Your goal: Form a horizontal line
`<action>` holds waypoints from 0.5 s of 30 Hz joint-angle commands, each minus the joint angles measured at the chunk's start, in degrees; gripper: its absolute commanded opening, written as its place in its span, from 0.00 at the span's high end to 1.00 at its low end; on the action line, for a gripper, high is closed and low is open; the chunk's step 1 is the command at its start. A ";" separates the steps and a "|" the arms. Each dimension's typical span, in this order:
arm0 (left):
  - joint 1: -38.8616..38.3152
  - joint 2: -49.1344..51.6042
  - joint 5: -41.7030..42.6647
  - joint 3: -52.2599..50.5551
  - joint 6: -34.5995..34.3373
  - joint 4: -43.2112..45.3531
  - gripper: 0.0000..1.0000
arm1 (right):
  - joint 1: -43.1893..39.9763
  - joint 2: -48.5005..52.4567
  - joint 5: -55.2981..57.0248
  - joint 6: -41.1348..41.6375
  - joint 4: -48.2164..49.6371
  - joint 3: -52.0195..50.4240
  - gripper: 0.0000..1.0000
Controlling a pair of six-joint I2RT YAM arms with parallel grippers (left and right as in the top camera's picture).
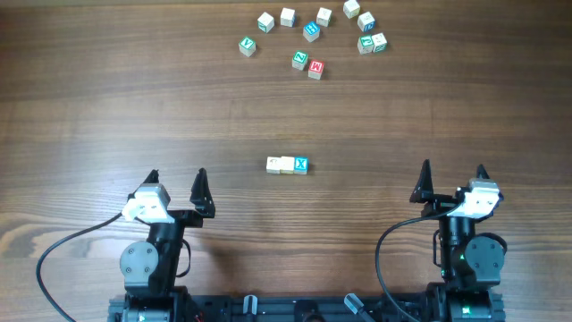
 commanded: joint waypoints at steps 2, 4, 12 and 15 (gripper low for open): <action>-0.26 -0.50 -0.79 -0.50 1.14 -0.02 0.00 | 0.28 -1.79 -0.96 -1.11 0.09 -0.07 0.00; -0.26 -0.50 -0.76 -0.50 1.14 -0.02 0.00 | 0.28 -3.19 -0.94 -1.11 0.17 -0.07 0.00; -0.26 -0.50 -0.76 -0.50 1.14 -0.02 0.00 | 0.28 -3.10 -0.94 -1.09 0.11 -0.07 0.00; -0.26 -0.50 -0.79 -0.48 1.14 -0.02 0.00 | 0.28 -3.04 -0.94 -1.09 0.11 -0.07 0.00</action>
